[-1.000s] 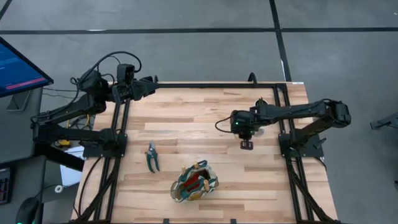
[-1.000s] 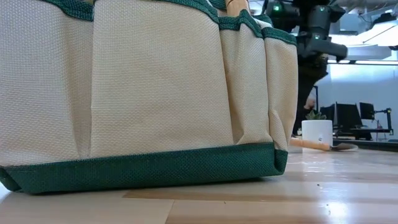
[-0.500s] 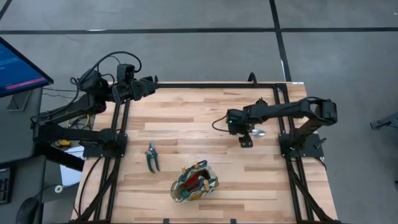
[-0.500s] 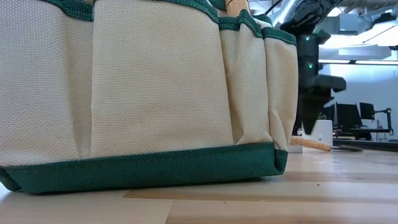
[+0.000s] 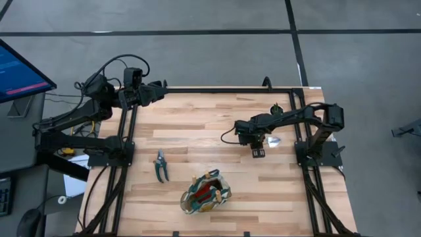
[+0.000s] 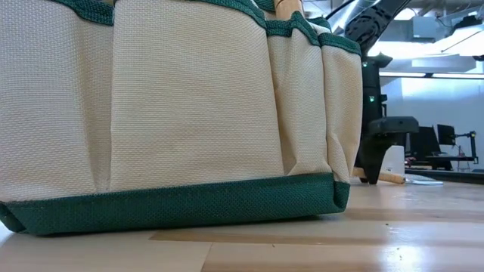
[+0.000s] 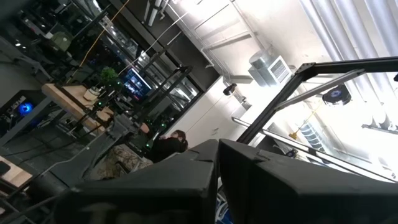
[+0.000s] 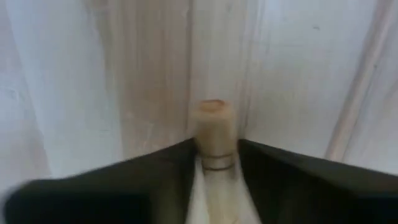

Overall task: Pick & Place Garden tools in Gardening bag
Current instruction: Put the brown trowel into the gardening bag pocket

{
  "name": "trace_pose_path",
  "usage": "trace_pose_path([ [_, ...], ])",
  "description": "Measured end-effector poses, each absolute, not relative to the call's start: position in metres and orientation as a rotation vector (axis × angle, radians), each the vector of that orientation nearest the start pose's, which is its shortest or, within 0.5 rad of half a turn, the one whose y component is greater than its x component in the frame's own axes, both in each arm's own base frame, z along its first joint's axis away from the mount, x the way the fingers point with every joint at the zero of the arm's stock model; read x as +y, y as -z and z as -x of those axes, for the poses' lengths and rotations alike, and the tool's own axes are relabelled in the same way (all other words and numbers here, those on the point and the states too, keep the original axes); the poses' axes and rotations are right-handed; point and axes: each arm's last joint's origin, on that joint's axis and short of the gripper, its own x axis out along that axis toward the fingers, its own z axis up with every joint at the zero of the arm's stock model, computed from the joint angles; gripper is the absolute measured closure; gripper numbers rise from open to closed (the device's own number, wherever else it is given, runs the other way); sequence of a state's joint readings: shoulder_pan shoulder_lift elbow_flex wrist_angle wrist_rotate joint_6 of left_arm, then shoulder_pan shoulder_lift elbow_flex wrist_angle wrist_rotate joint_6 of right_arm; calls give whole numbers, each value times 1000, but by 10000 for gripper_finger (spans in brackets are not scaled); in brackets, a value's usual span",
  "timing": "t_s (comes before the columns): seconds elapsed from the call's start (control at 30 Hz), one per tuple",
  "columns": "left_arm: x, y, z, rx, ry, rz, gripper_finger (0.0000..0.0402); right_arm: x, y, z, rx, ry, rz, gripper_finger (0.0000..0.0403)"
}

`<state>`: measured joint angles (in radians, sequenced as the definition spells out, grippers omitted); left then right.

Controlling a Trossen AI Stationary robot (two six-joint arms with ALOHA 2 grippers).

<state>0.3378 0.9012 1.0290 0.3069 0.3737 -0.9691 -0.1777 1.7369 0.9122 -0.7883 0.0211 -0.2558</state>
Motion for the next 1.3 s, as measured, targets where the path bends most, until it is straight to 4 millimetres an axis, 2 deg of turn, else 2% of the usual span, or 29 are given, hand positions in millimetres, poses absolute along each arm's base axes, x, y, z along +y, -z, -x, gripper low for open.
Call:
trace_pose_path([
  [0.03,49,-441,-171,-353,227,804,399,-48,-130,-265,1609,-46,71,339],
  [0.07,49,-441,-171,-354,227,804,399,-47,-132,-265,1598,-41,72,348],
  [0.2,49,-441,-171,-354,226,804,399,-46,-145,-261,1545,31,24,341],
  [0.33,49,-441,-171,-355,226,803,399,-41,-176,-257,1410,153,-88,341],
  [0.47,49,-441,-171,-355,225,802,399,-22,-220,-252,1197,266,-265,341],
  [0.6,49,-441,-171,-355,224,801,399,12,-255,-246,989,341,-431,341],
  [0.77,49,-441,-171,-355,224,801,399,68,-278,-241,832,397,-572,341],
  [0.97,49,-441,-171,-355,225,801,399,134,-280,-250,767,430,-664,341],
  [1.3,49,-441,-171,-355,225,801,399,225,-275,-300,769,362,-653,341],
])
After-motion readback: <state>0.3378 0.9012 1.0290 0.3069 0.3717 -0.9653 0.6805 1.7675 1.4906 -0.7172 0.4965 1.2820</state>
